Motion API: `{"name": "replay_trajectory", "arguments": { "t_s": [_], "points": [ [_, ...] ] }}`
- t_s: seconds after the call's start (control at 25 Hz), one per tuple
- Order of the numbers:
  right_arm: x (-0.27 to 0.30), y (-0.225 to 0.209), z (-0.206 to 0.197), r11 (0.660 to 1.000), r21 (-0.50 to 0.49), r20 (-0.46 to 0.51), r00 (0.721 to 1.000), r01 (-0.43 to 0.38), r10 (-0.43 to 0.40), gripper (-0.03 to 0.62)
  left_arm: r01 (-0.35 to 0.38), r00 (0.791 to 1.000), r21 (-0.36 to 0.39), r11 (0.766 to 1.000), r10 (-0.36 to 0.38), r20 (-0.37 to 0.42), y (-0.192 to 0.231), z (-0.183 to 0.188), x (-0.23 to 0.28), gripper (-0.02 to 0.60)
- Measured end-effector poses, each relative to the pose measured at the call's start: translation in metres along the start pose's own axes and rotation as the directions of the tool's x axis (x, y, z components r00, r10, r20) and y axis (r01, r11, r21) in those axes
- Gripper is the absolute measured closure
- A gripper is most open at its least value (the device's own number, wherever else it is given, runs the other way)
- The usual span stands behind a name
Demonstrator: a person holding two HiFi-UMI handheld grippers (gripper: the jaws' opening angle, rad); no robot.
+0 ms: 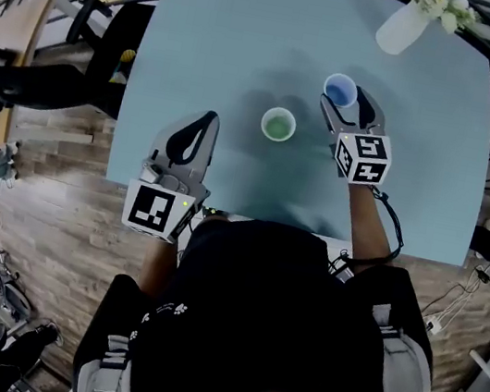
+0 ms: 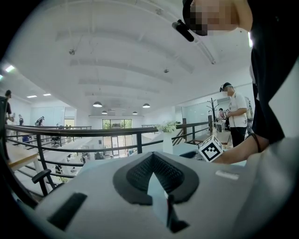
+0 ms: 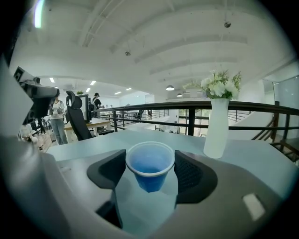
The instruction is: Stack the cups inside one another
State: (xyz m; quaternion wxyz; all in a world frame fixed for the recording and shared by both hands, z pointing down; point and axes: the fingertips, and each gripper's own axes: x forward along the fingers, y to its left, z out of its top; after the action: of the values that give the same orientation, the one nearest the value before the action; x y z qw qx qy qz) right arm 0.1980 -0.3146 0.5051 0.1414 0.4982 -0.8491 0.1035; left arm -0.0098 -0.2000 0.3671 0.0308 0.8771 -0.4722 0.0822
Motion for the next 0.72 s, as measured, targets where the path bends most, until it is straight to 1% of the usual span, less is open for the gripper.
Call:
{"name": "replay_trajectory", "arguments": {
  "t_s": [0.32,0.72],
  "points": [
    [-0.016,0.036,0.023,0.999,0.002,0.050,0.997,-0.051,0.051,0.269,0.020,1.000,-0.002,1.000,-0.020,0.022,0.001,0.004,-0.009,0.594],
    [-0.029,0.085,0.034,0.994,0.003,0.078,0.991,-0.107,0.106,0.266,0.041,0.999,-0.013,0.999,-0.041,0.033,0.007,0.000,-0.025,0.594]
  ]
}}
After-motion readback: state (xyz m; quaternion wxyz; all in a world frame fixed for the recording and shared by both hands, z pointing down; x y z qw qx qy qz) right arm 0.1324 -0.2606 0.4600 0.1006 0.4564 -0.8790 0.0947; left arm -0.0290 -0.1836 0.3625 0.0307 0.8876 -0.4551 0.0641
